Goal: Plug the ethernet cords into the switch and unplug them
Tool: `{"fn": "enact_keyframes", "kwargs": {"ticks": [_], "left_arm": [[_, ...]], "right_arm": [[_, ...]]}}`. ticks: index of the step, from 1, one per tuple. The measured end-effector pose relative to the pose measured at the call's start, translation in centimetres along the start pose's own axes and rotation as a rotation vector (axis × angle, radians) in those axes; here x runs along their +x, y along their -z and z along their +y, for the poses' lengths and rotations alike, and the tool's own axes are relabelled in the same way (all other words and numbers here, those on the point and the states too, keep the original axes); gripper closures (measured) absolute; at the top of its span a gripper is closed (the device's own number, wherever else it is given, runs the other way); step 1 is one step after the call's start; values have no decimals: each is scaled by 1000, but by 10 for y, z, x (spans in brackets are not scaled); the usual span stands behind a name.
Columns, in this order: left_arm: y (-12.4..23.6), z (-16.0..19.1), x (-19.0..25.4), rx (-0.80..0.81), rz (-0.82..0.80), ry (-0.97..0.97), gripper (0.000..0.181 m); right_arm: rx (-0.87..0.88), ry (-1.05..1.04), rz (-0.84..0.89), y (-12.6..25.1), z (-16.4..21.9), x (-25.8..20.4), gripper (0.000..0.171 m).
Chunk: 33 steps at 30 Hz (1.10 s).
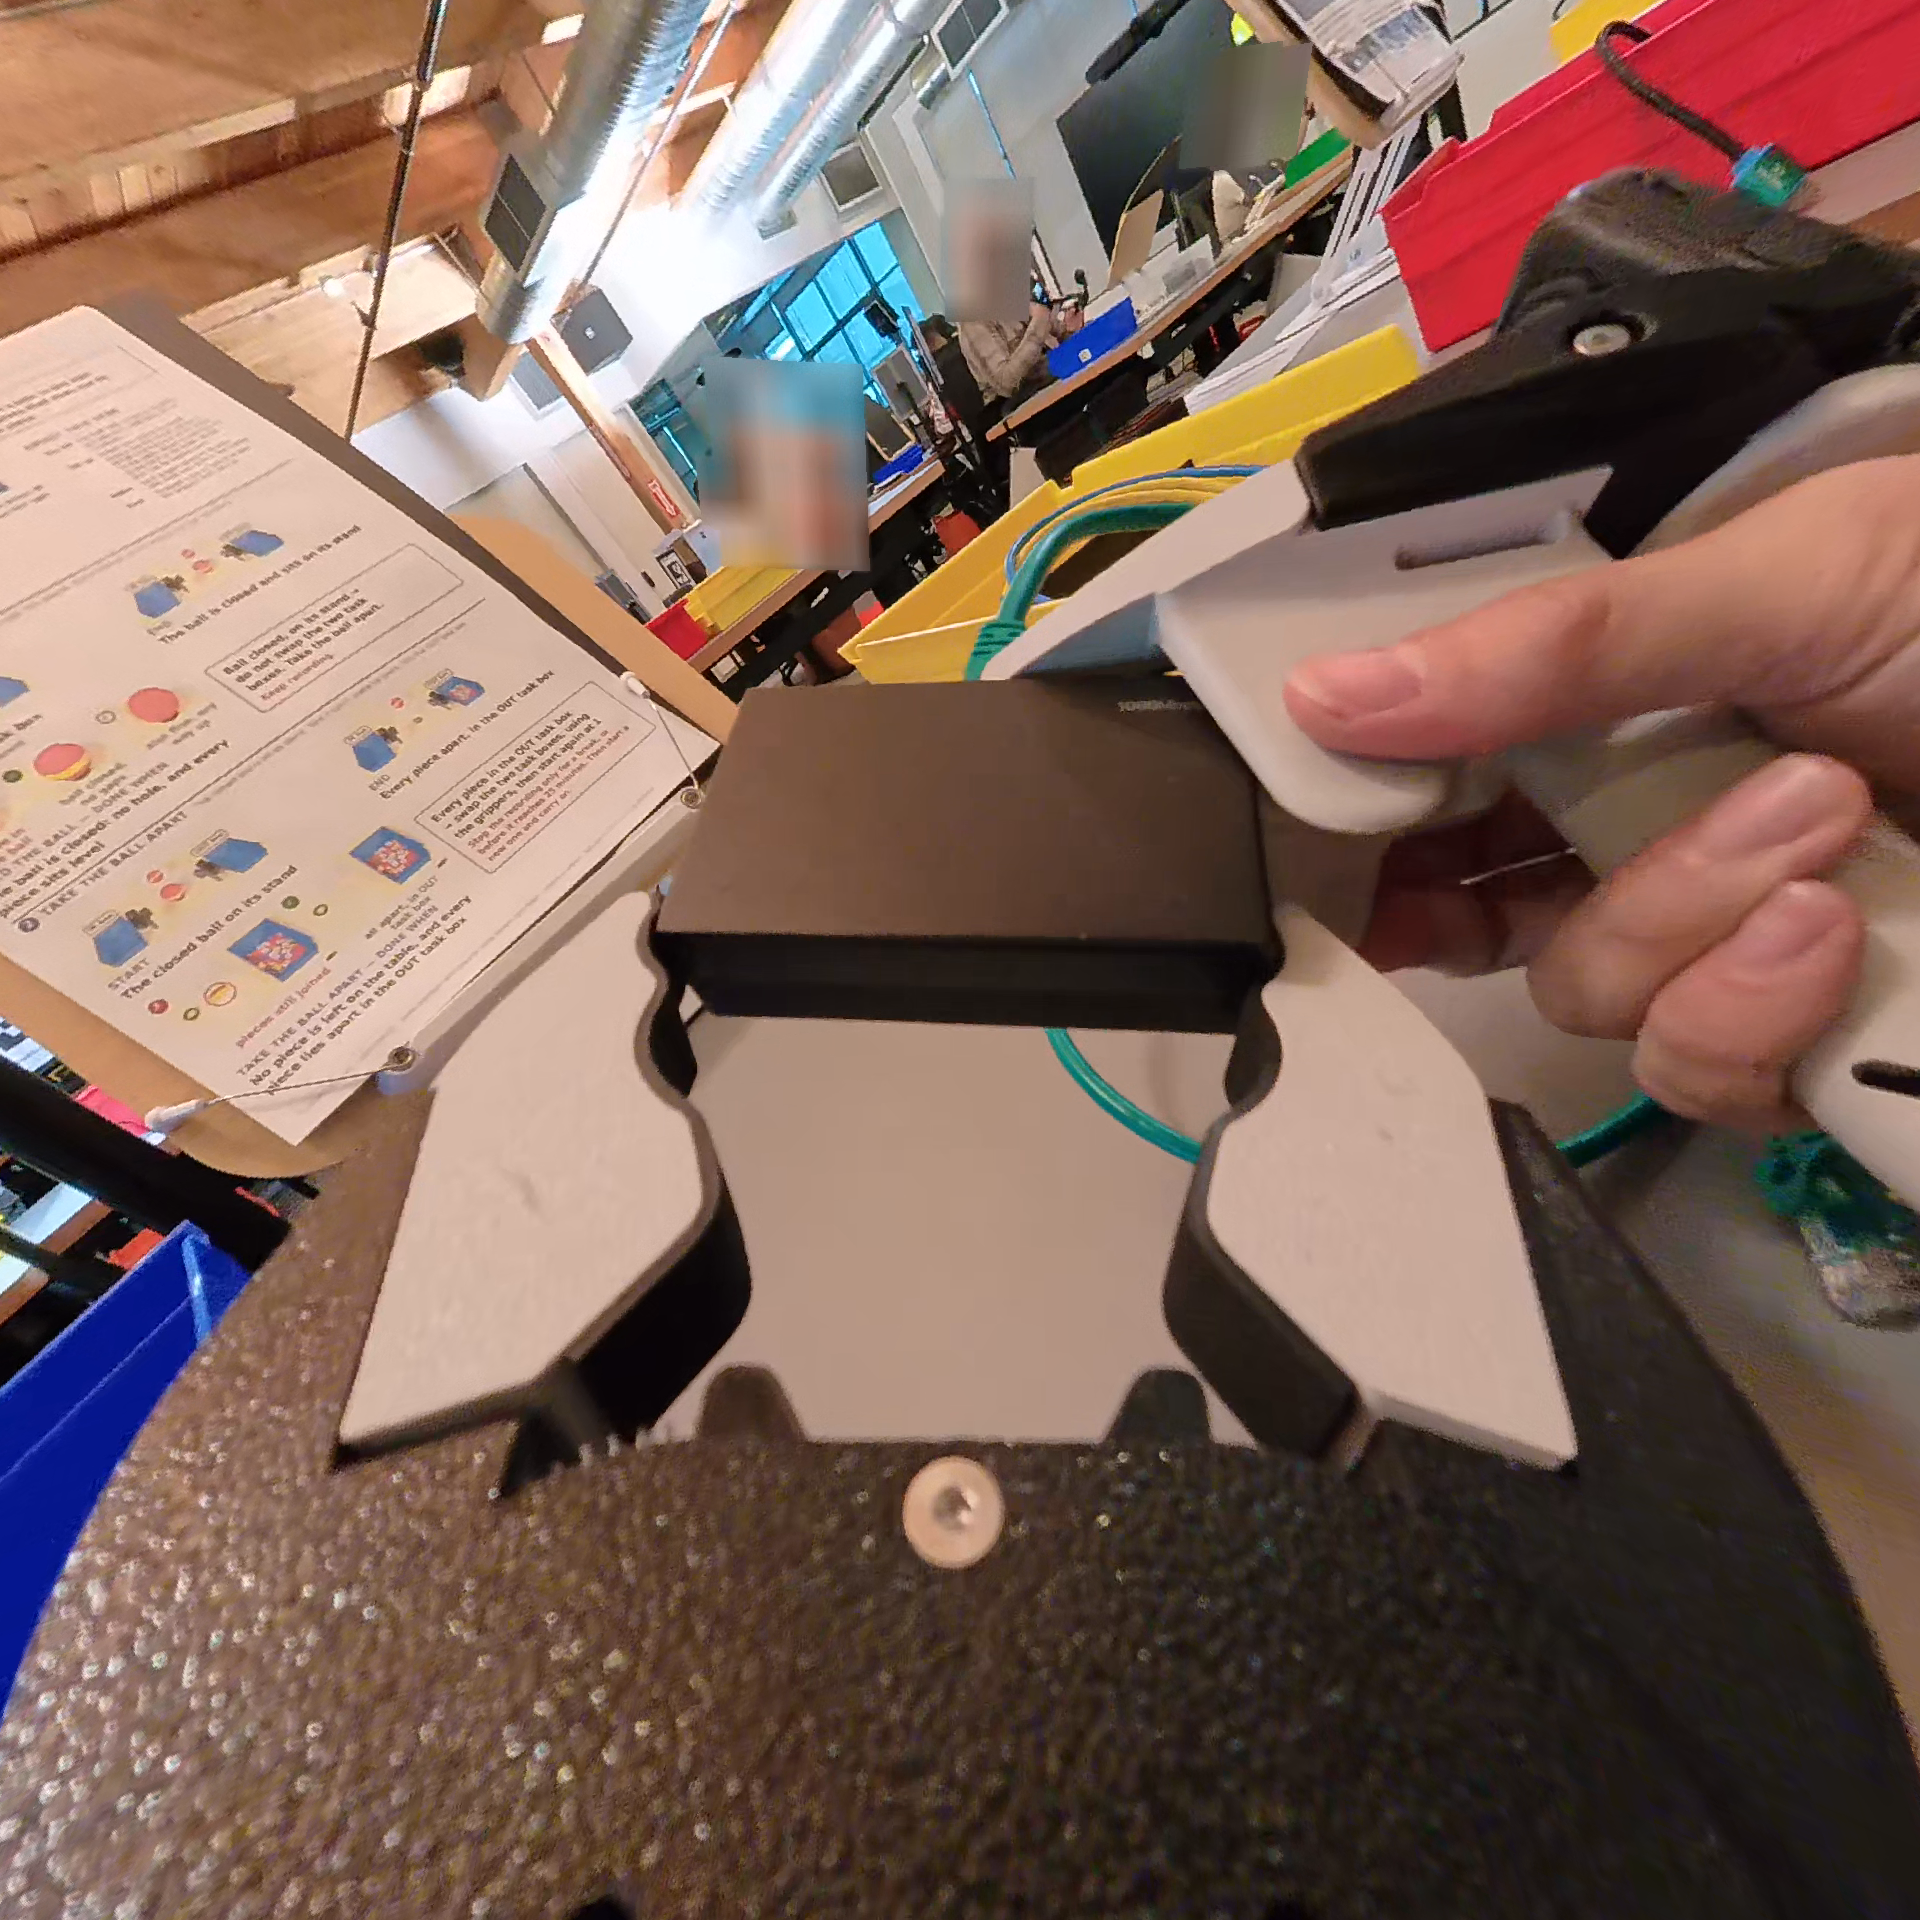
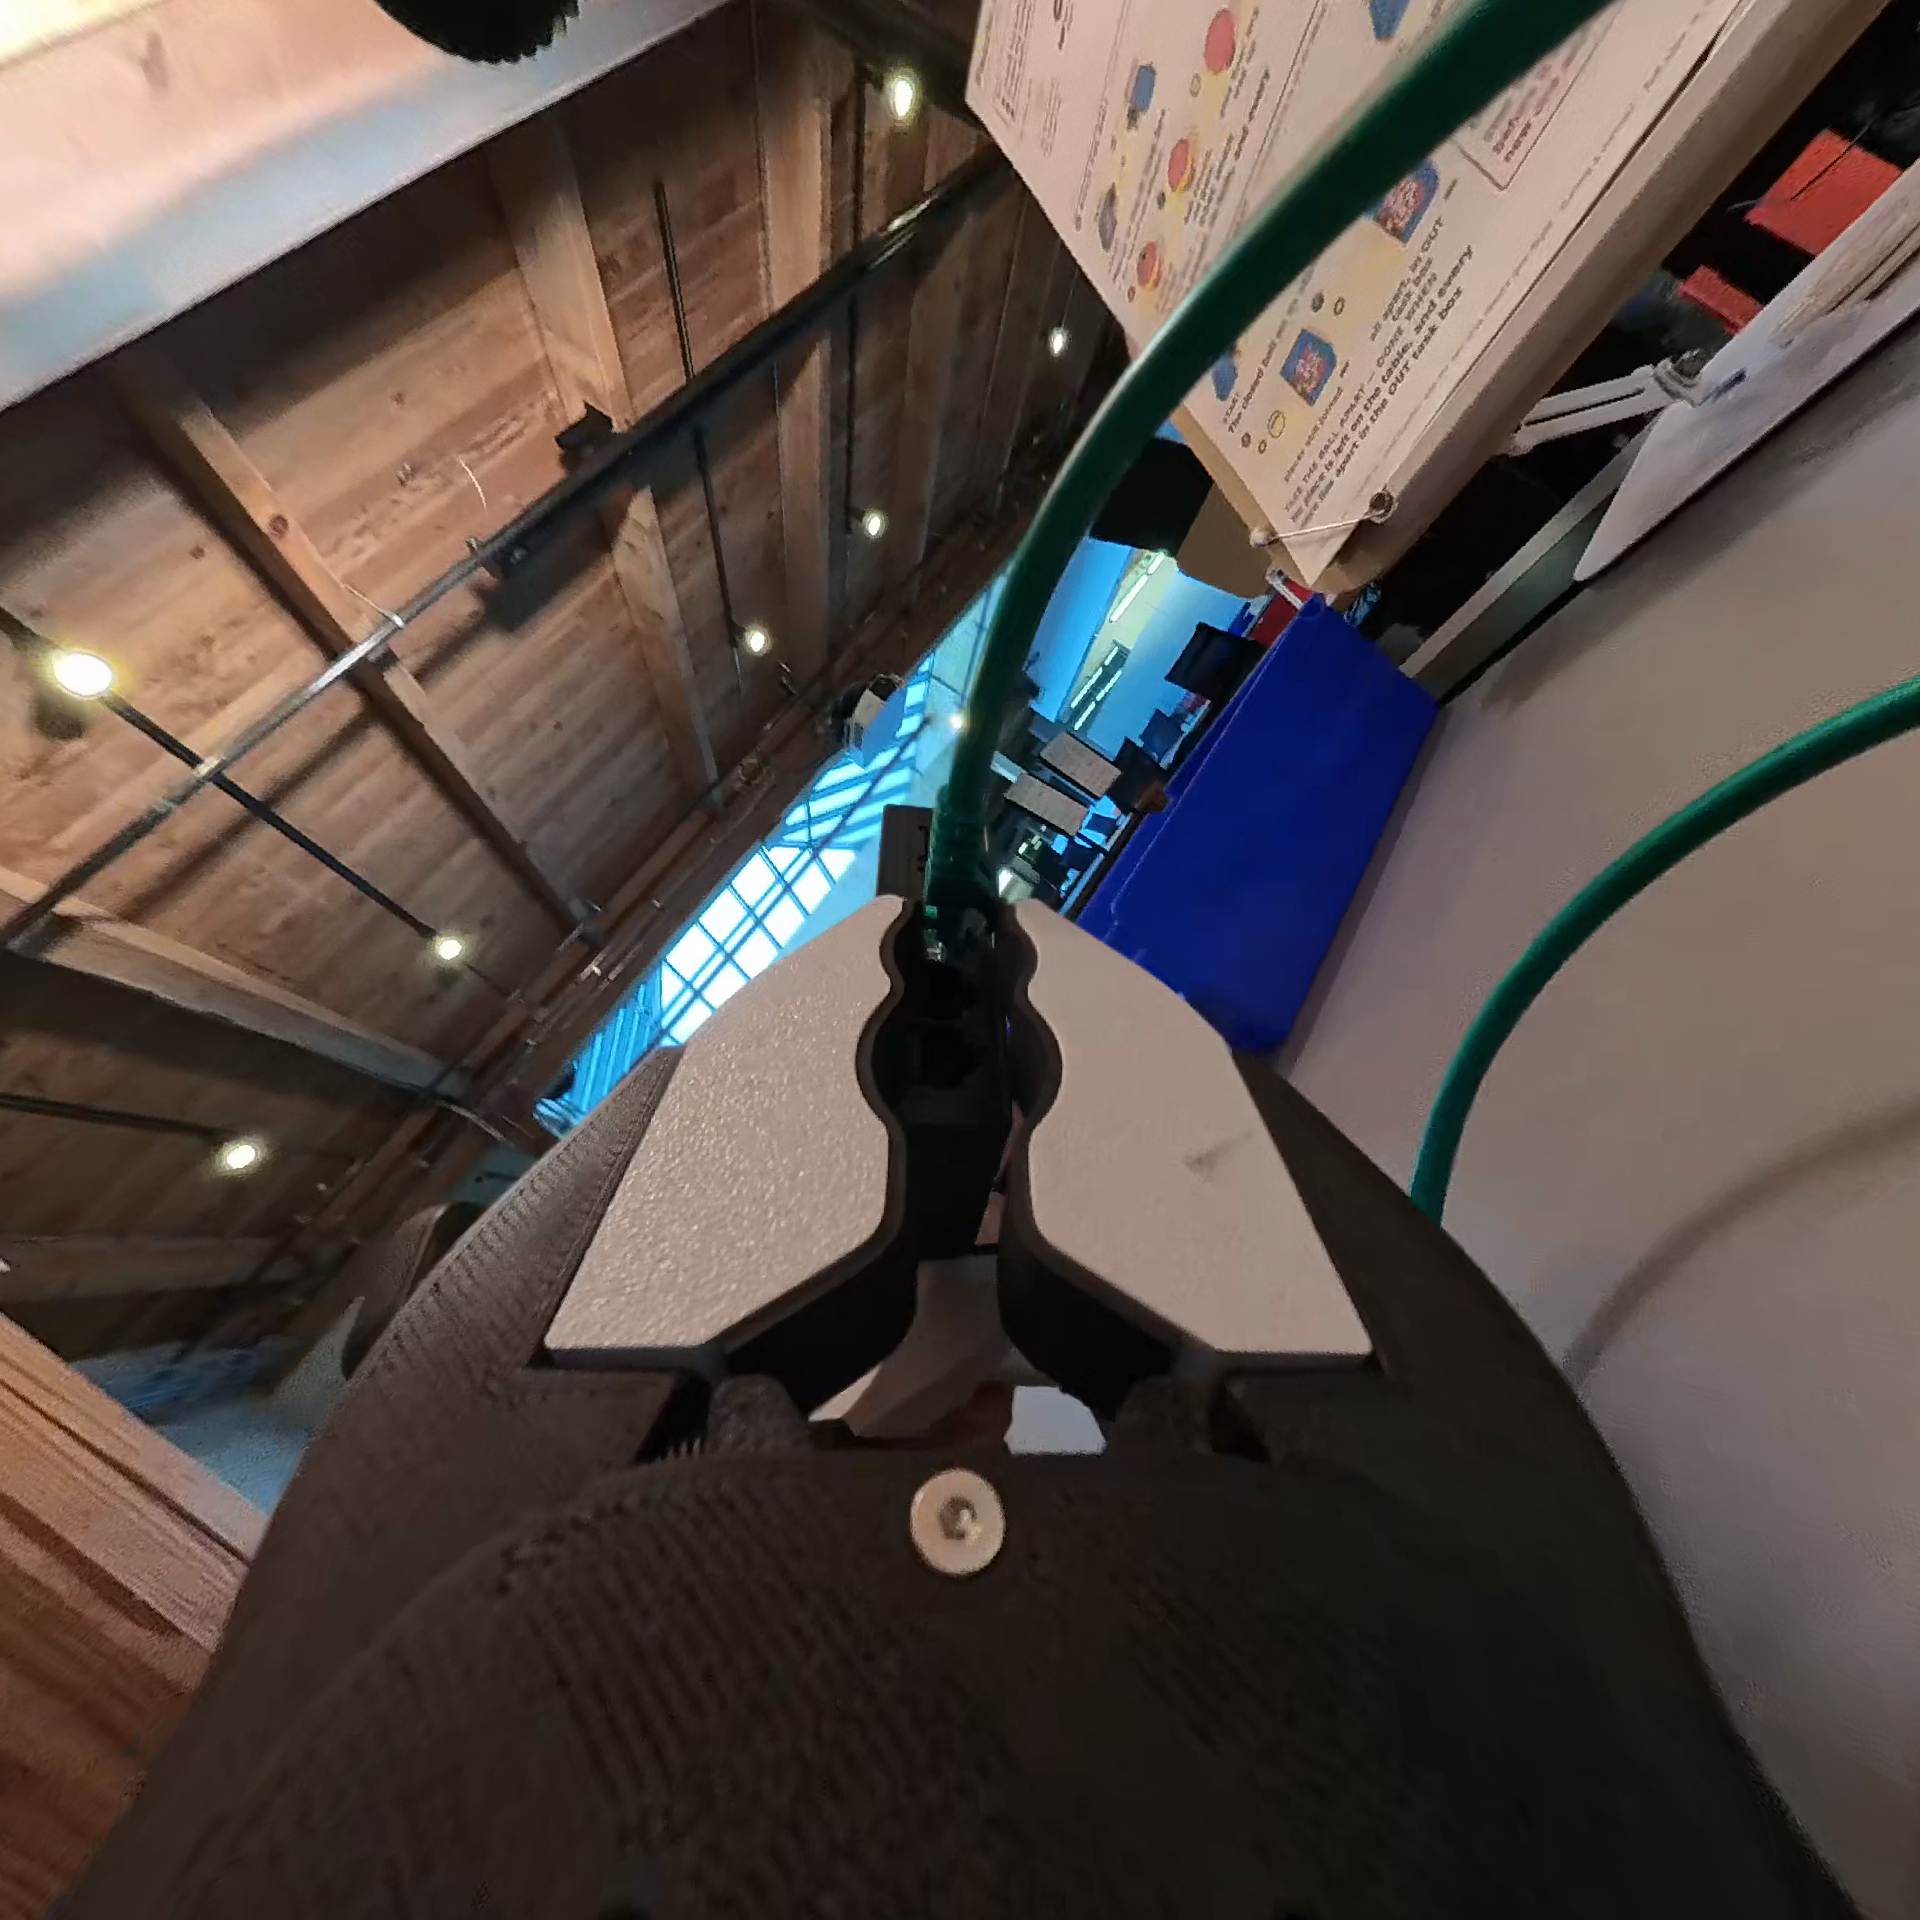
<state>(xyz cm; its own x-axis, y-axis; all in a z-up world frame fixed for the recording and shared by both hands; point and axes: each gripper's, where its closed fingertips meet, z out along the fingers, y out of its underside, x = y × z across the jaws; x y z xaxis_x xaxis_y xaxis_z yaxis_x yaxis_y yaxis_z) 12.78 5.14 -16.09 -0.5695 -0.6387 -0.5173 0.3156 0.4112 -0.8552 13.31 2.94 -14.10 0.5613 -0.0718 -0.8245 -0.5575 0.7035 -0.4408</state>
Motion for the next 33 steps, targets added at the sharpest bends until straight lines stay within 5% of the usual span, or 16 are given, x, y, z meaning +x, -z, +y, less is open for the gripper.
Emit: {"fn": "enact_keyframes", "kwargs": {"ticks": [16, 27, 33], "left_arm": [[-7, 0, 4, -22, -50, 29, 80], [-5, 1, -4, -30, -84, -40, 80], [-5, 0, -4, -21, -88, -15, 81]], "right_arm": [[12, -42, -4, 3, -6, 6, 158], [-93, 211, -36, -2, -6, -7, 157], [-89, 175, -64, -2, -7, -9, 158]]}}
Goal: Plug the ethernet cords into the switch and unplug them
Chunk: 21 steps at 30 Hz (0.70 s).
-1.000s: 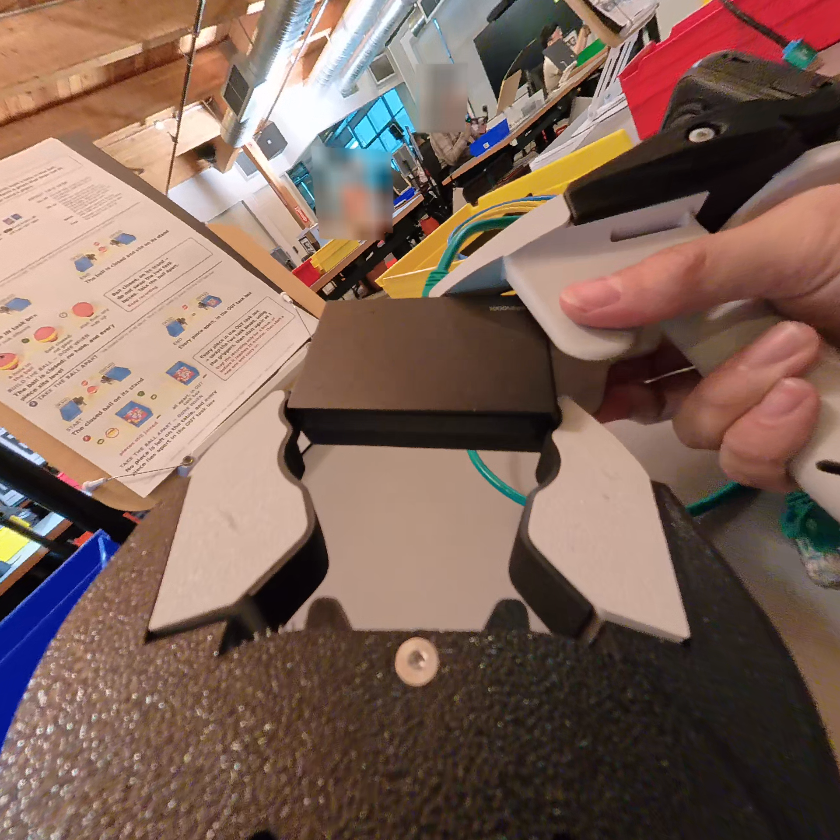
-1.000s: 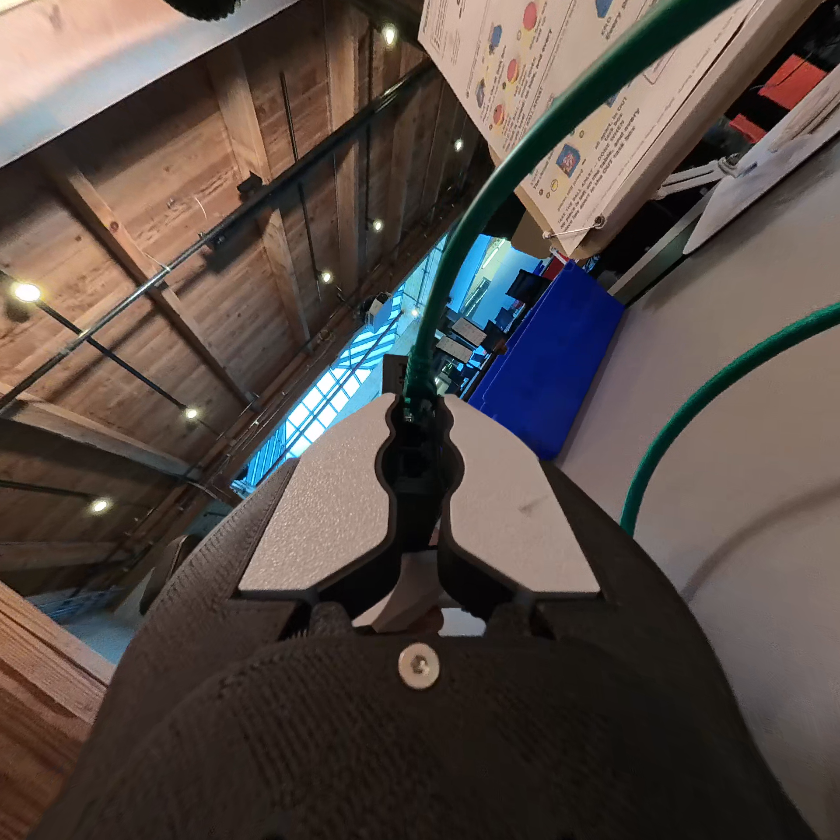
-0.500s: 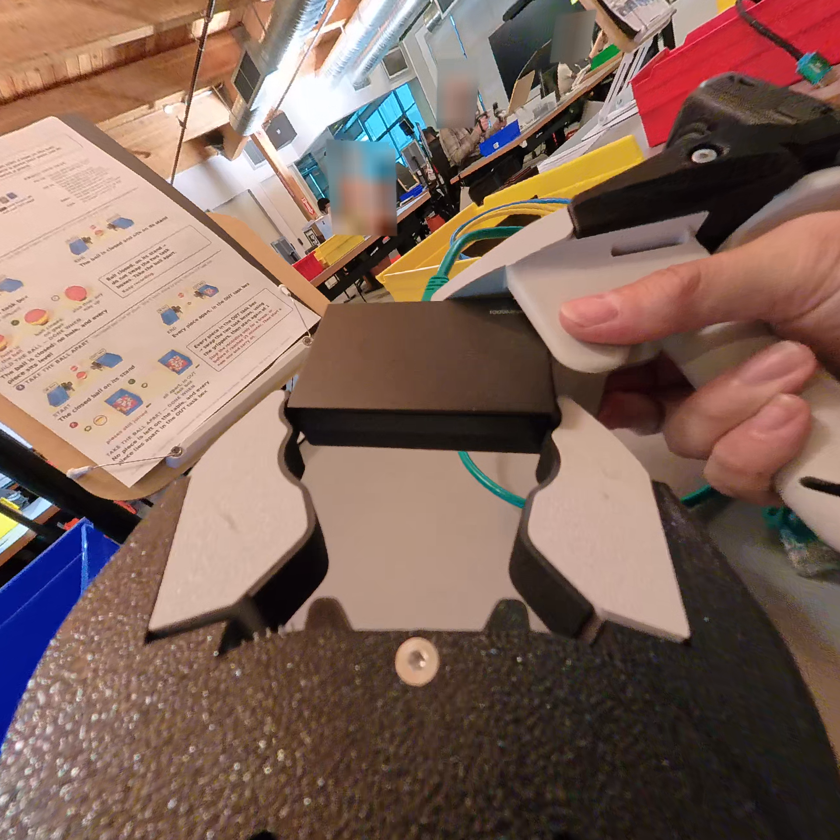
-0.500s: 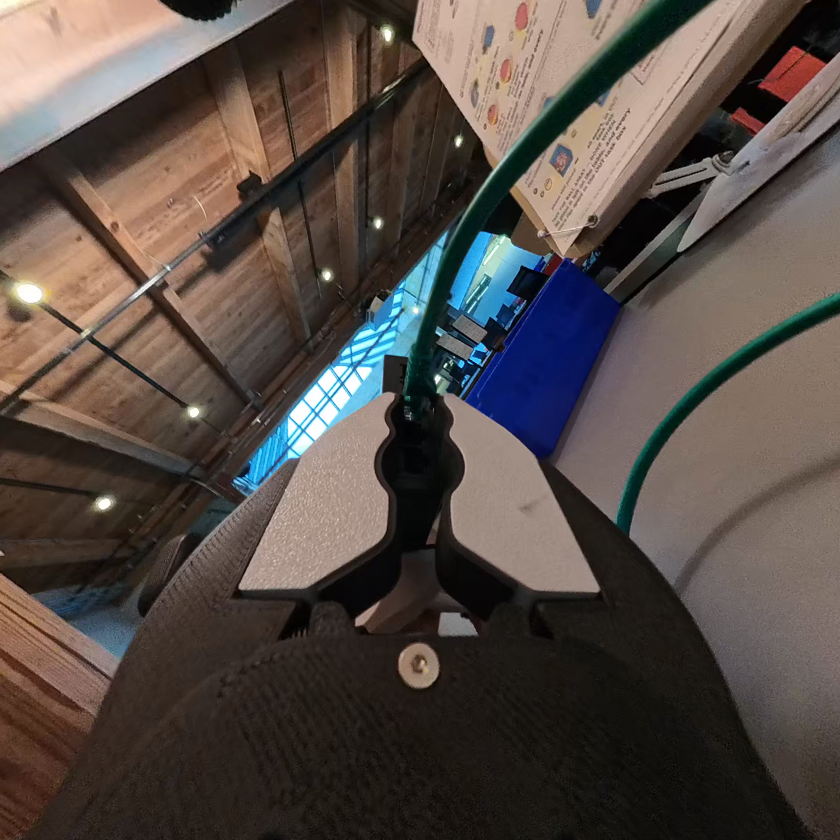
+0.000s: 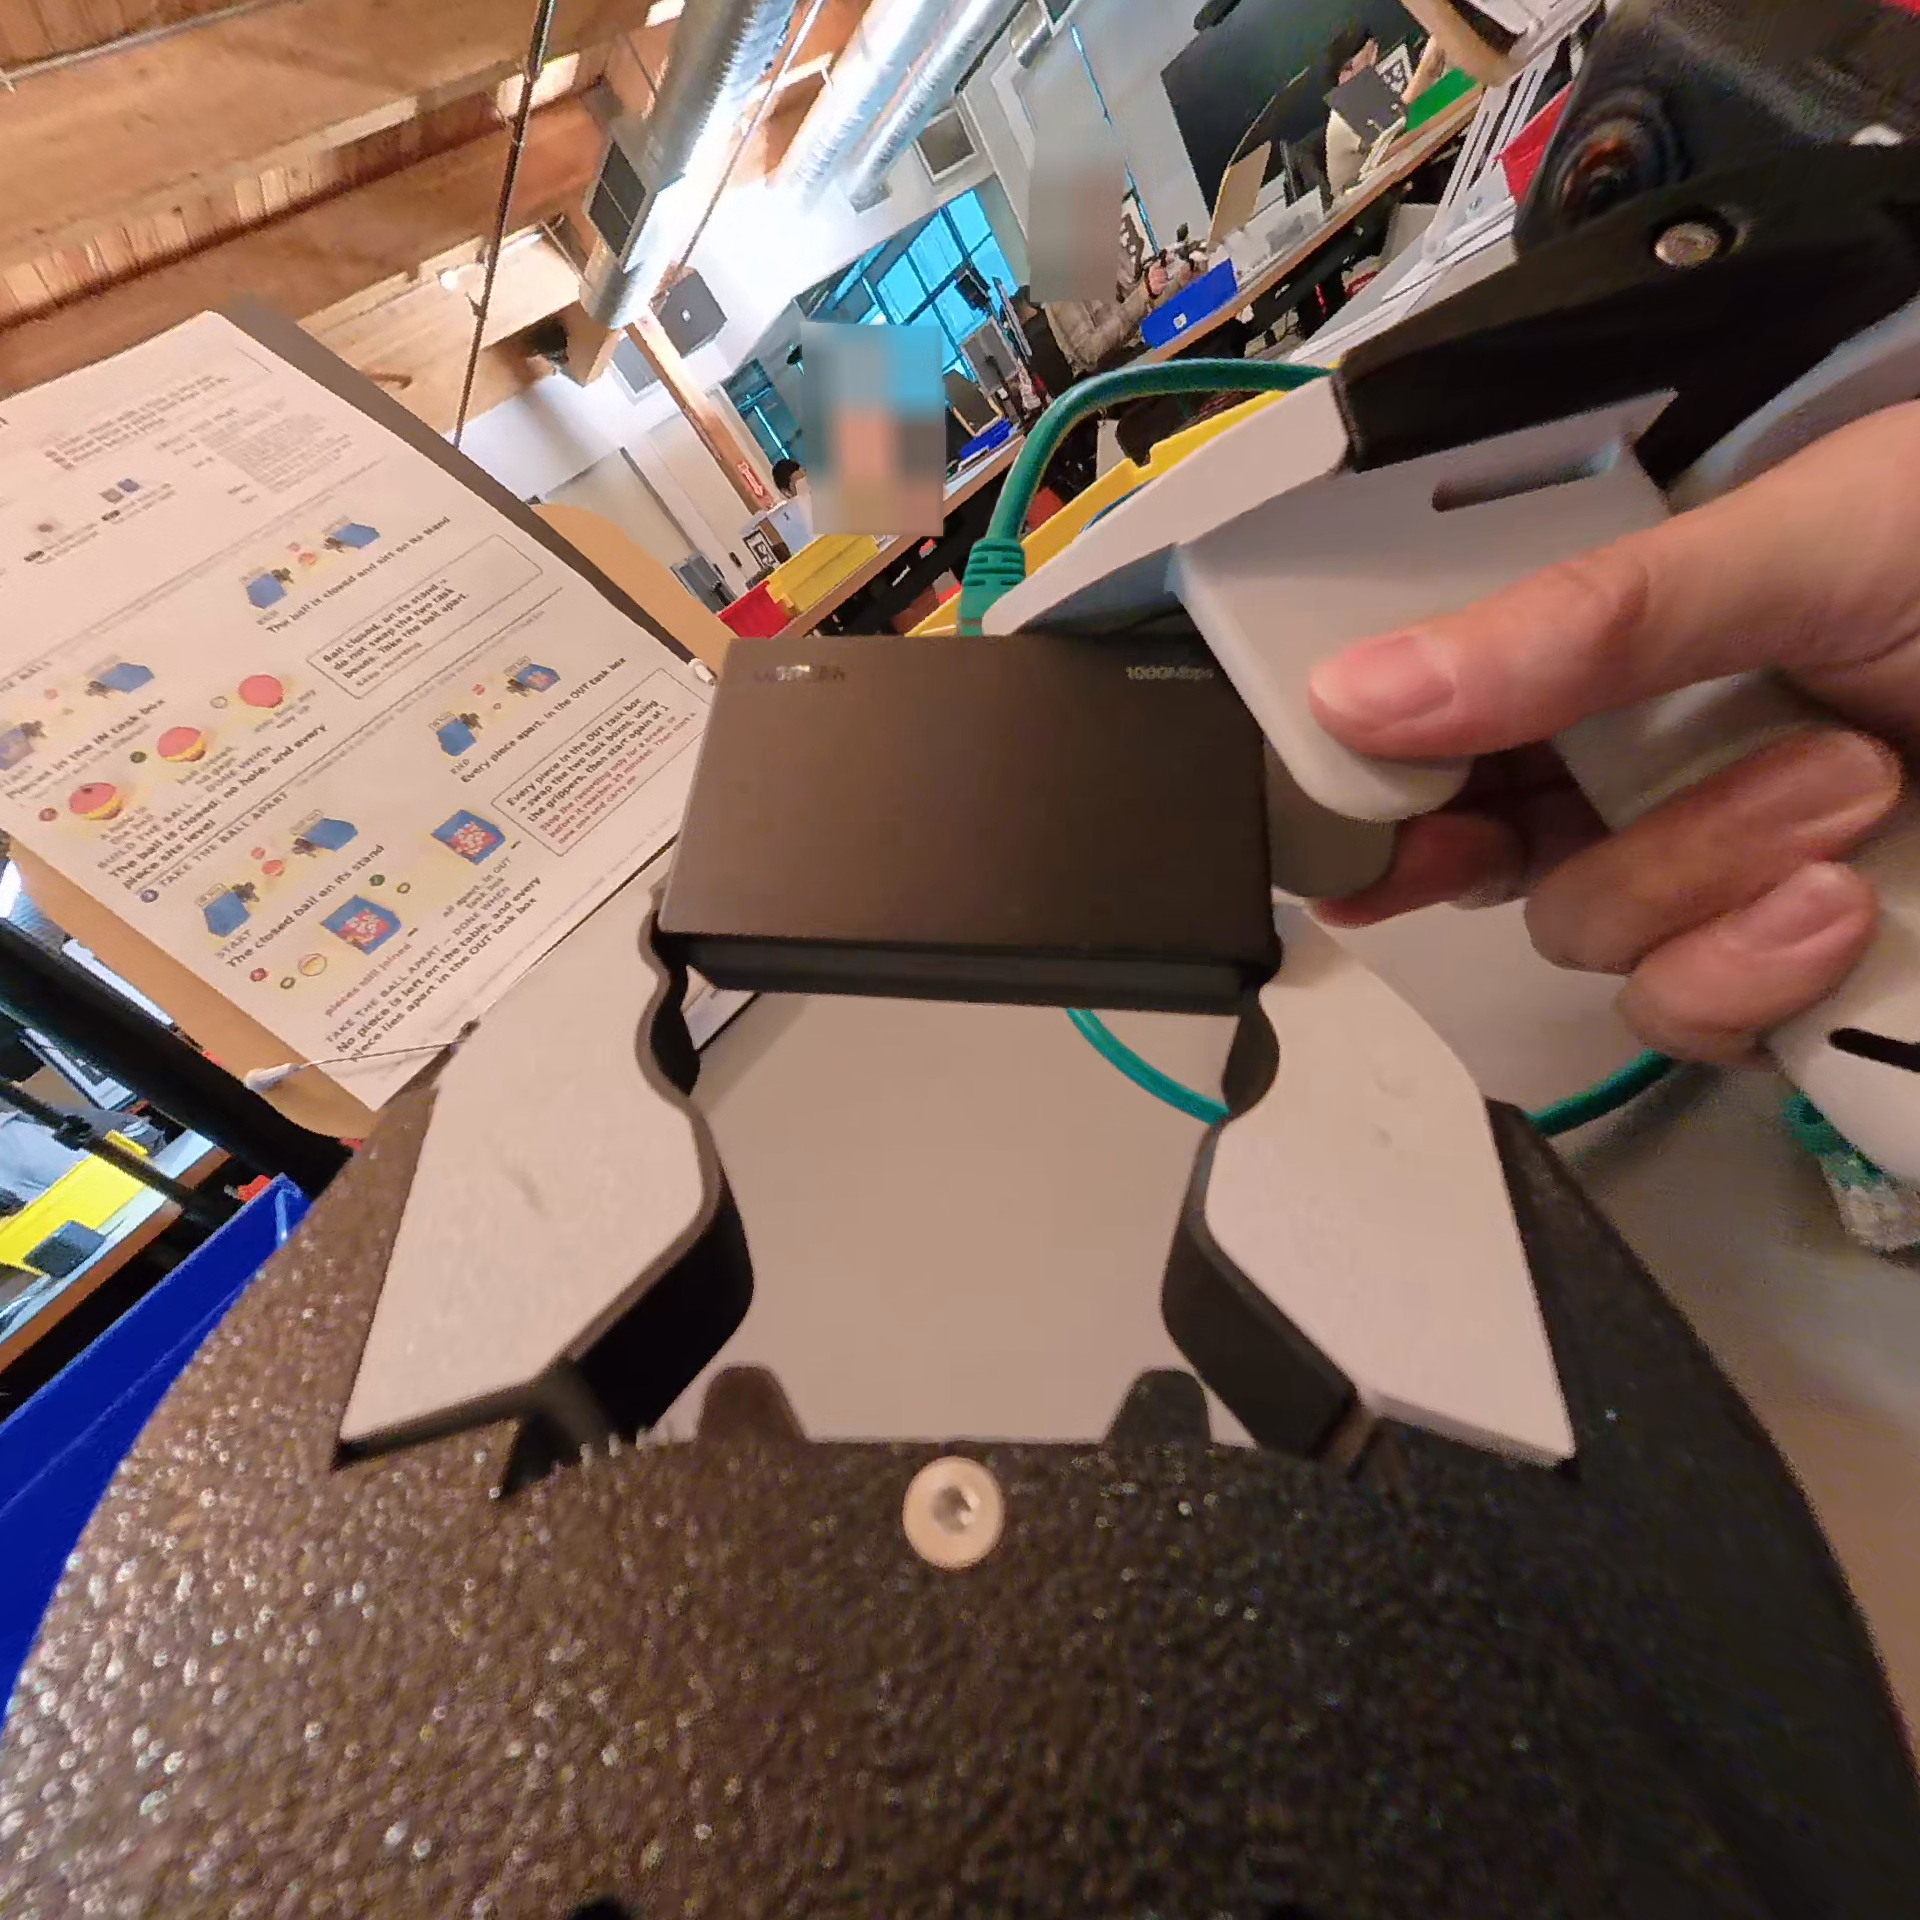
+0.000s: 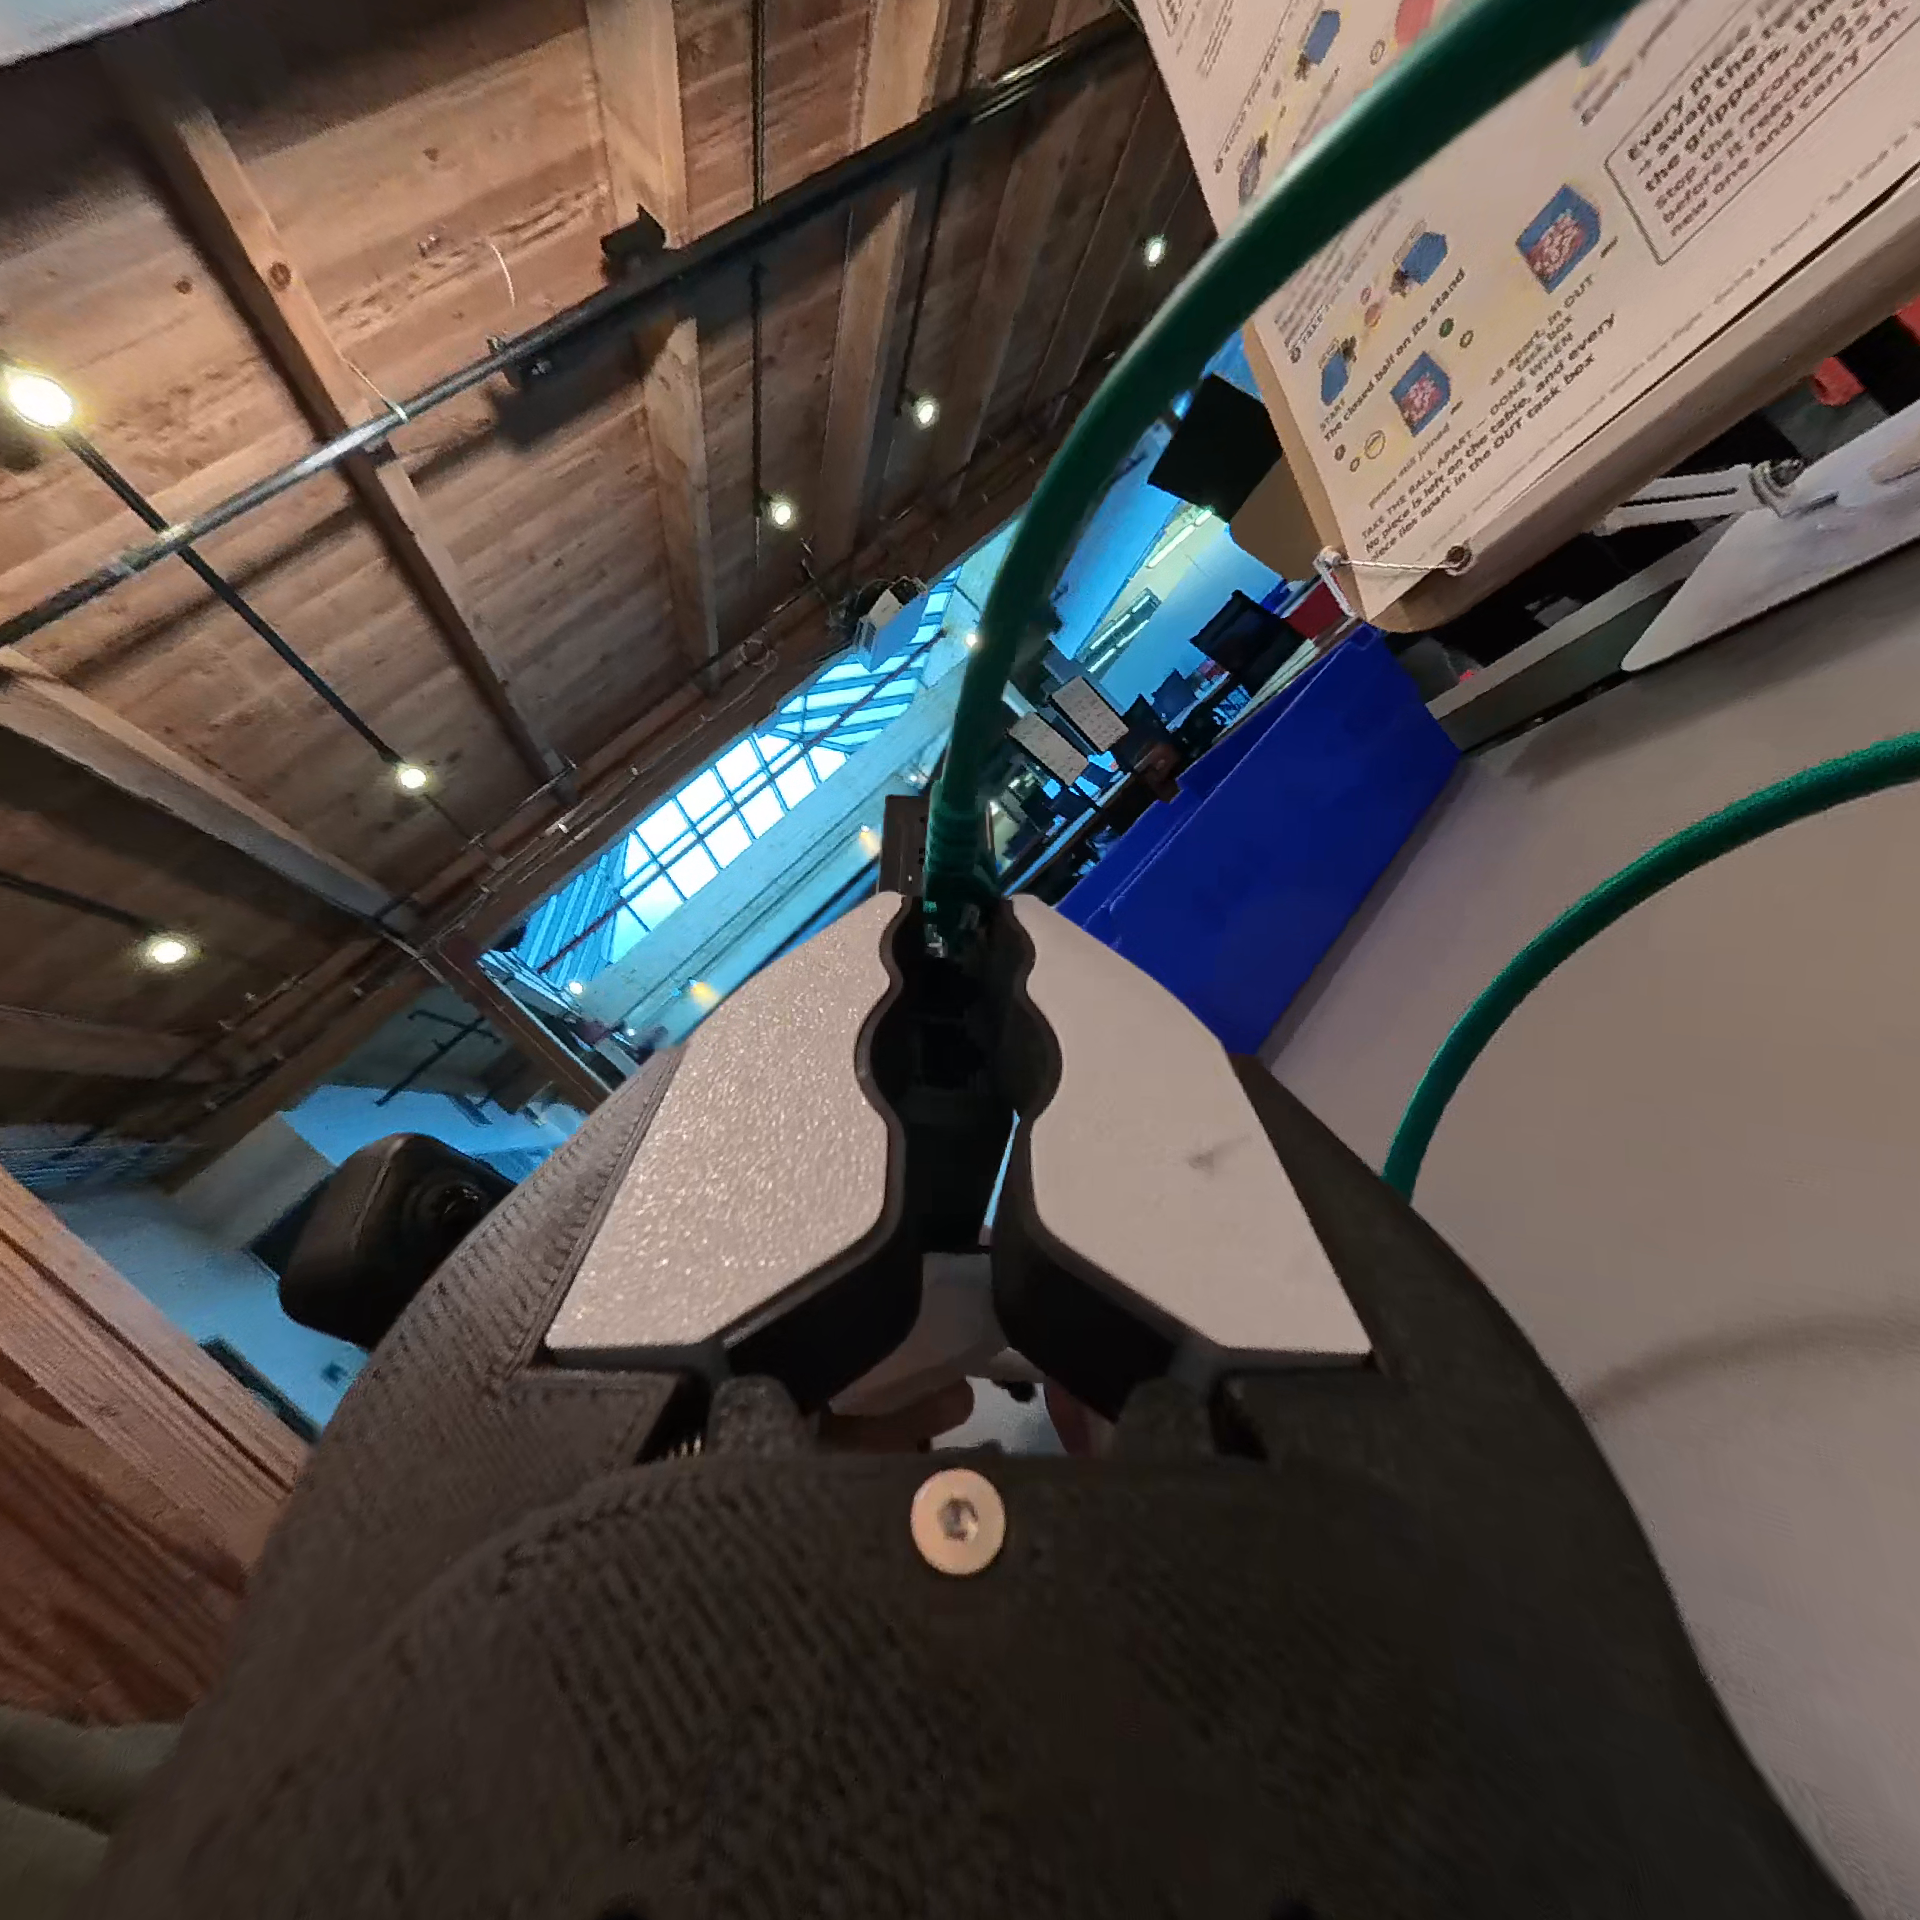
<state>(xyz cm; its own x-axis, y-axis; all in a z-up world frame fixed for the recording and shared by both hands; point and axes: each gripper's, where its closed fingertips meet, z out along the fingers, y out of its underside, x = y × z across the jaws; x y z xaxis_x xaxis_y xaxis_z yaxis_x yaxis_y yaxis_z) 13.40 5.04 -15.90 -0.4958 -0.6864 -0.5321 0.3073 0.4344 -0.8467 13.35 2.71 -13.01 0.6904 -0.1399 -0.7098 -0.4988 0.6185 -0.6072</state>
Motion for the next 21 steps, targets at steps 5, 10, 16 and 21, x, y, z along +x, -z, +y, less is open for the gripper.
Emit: {"fn": "enact_keyframes", "kwargs": {"ticks": [5, 10, 16, 21], "left_arm": [[-2, 7, 3, -19, 14, 51, 81], [0, 5, -4, -33, -64, -113, 81], [-4, 12, 3, -24, -6, 92, 81], [0, 6, -6, -26, -90, -173, 81]], "right_arm": [[11, -40, 9, 0, 2, 6, 158], [-7, -46, -19, 0, 2, 3, 158], [-28, -21, 21, -2, 3, 9, 158], [-21, -54, -49, -1, 3, 3, 158]]}}
